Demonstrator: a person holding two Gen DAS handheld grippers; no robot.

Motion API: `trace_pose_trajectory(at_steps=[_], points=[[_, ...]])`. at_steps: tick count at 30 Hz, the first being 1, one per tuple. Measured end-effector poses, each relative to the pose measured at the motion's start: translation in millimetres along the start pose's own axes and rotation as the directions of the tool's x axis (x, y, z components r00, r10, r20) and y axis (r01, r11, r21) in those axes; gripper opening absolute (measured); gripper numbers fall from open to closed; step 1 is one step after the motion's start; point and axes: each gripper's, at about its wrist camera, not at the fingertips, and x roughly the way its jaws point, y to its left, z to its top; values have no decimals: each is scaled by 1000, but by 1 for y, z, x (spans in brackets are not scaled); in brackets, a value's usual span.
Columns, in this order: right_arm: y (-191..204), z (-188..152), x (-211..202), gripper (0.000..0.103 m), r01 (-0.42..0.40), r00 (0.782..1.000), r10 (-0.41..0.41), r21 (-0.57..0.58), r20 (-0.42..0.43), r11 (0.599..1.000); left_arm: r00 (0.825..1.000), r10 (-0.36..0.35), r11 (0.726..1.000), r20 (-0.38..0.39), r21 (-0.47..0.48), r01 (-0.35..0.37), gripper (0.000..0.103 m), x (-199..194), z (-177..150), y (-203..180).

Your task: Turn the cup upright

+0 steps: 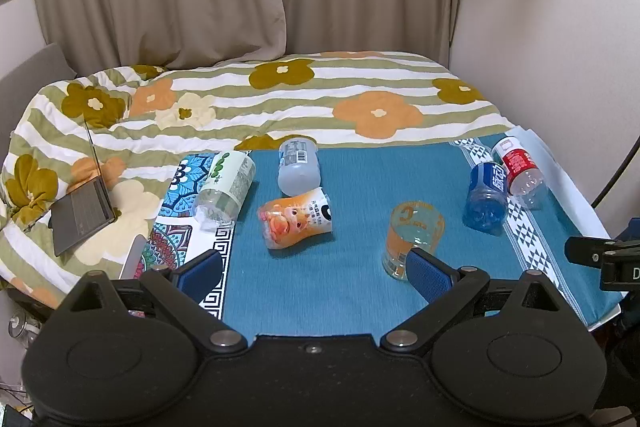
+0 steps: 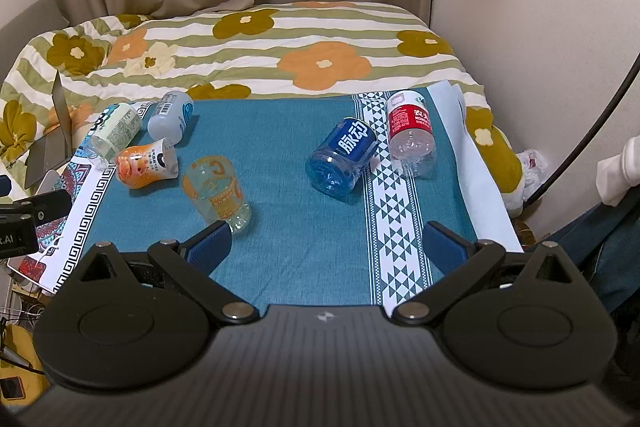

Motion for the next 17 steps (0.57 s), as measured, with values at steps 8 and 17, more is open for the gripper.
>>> trace_pose_trajectory(at_steps=[8, 17], points=[[0, 0, 0, 103, 0, 1000, 0, 0, 1, 1000, 999, 31, 999, 16, 11, -32, 100, -1, 0, -3], [-1, 1, 1, 103, -7, 1000, 7, 3, 0, 1000, 997, 57, 998, 49, 8, -58, 103, -1, 1, 0]])
